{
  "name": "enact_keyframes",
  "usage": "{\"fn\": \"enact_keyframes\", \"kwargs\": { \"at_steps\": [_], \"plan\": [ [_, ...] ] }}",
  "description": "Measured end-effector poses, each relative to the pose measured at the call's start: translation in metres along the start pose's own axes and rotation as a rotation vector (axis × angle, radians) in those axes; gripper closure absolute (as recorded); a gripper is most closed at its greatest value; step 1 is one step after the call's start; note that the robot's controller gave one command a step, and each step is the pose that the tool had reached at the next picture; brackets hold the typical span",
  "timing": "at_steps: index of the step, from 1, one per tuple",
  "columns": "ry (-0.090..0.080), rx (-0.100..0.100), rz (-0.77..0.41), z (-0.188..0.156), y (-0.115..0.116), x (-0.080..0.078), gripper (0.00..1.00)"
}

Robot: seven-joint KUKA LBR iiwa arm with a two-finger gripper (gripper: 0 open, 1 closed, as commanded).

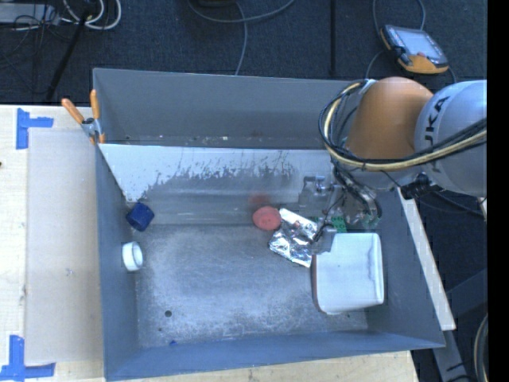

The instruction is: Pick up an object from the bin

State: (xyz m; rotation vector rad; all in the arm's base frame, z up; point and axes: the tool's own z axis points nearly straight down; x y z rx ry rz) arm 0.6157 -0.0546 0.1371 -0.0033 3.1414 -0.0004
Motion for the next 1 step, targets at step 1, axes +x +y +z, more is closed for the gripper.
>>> {"fn": "enact_keyframes", "kwargs": {
  "at_steps": [1],
  "plan": [
    [0.0,0.0,-0.001,0.0,0.0001,0.0,1.0]
  ]
}}
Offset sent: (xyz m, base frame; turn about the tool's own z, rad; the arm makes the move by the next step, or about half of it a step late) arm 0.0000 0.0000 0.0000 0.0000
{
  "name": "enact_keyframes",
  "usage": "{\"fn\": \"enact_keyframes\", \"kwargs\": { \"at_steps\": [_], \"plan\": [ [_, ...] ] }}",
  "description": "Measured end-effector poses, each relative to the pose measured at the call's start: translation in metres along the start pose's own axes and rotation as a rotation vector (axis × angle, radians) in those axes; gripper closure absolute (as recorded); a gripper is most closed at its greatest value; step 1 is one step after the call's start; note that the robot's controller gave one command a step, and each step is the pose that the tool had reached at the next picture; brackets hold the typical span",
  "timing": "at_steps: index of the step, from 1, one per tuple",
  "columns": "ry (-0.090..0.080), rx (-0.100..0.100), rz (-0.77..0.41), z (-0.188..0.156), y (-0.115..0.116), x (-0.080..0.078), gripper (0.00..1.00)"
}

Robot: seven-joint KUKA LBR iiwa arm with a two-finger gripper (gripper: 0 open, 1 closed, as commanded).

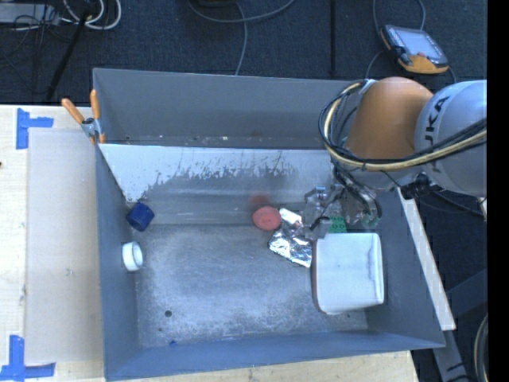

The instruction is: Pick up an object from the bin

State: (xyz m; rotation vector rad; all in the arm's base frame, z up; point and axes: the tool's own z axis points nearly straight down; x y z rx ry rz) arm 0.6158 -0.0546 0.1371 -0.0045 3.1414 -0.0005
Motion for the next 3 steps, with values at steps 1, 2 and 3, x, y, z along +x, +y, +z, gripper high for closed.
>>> {"fn": "enact_keyframes", "kwargs": {
  "at_steps": [1,2,3],
  "plan": [
    [0.0,0.0,0.0,0.0,0.0,0.0,0.0],
    [0.0,0.0,0.0,0.0,0.0,0.0,1.0],
    [0.0,0.0,0.0,0.0,0.0,0.0,0.0]
  ]
}}
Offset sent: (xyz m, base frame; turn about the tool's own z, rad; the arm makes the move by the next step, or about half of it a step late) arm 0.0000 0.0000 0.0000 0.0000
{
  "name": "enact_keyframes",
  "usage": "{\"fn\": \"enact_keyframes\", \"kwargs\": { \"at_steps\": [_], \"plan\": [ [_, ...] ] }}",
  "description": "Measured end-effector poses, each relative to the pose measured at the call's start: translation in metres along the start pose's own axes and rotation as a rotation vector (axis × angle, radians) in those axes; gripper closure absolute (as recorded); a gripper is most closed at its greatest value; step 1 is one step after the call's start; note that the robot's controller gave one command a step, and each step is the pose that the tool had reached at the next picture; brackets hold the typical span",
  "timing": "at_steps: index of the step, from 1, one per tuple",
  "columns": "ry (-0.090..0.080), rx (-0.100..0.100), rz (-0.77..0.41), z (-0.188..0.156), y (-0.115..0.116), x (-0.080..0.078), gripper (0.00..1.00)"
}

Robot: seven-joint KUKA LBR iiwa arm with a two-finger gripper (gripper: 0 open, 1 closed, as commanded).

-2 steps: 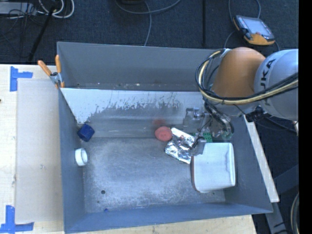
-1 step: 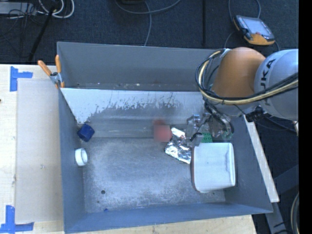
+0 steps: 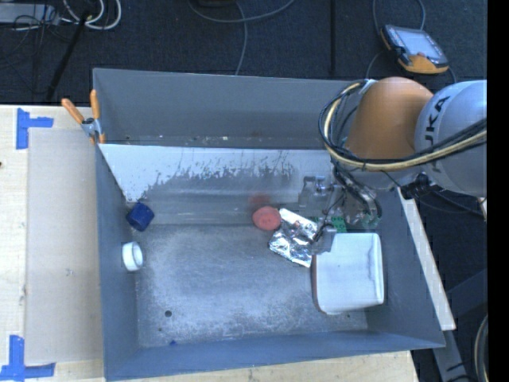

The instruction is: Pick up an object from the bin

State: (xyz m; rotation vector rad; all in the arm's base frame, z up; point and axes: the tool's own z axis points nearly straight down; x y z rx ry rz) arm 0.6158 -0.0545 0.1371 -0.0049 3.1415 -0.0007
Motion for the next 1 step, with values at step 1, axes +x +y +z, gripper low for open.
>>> {"fn": "enact_keyframes", "kwargs": {
  "at_steps": [1],
  "plan": [
    [0.004,-0.003,-0.56,0.0452,0.0053,0.0346,0.0]
  ]
}}
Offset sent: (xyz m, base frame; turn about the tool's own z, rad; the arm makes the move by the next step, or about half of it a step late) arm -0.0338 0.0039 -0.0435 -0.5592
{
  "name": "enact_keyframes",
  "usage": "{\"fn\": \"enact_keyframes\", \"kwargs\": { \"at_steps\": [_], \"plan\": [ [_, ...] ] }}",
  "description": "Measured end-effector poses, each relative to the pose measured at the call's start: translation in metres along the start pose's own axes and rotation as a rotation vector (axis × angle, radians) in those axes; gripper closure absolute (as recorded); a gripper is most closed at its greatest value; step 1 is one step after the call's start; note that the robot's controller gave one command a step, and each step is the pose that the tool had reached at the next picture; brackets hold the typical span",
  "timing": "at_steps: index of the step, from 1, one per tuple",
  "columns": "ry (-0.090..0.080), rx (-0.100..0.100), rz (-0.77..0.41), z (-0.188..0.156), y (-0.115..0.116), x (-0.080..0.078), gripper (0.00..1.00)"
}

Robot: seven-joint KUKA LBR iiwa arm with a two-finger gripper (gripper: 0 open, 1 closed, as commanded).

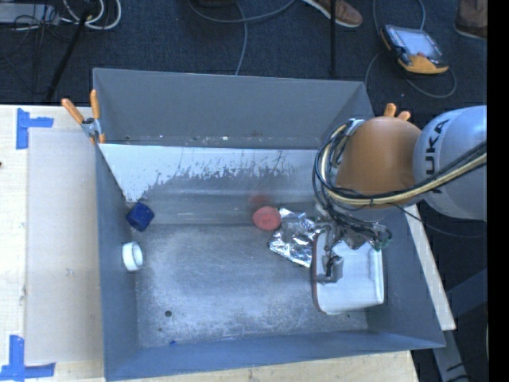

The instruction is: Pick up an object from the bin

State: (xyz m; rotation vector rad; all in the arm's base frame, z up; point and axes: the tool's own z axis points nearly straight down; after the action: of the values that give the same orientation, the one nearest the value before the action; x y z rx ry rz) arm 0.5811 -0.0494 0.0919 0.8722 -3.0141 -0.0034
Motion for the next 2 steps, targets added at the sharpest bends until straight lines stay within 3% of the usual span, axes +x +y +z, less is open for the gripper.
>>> {"fn": "enact_keyframes", "kwargs": {
  "at_steps": [1,2],
  "plan": [
    [-0.003,0.001,0.003,-0.001,-0.001,0.0,1.0],
    [-0.002,0.001,-0.438,-0.032,0.056,0.028,1.0]
  ]
}}
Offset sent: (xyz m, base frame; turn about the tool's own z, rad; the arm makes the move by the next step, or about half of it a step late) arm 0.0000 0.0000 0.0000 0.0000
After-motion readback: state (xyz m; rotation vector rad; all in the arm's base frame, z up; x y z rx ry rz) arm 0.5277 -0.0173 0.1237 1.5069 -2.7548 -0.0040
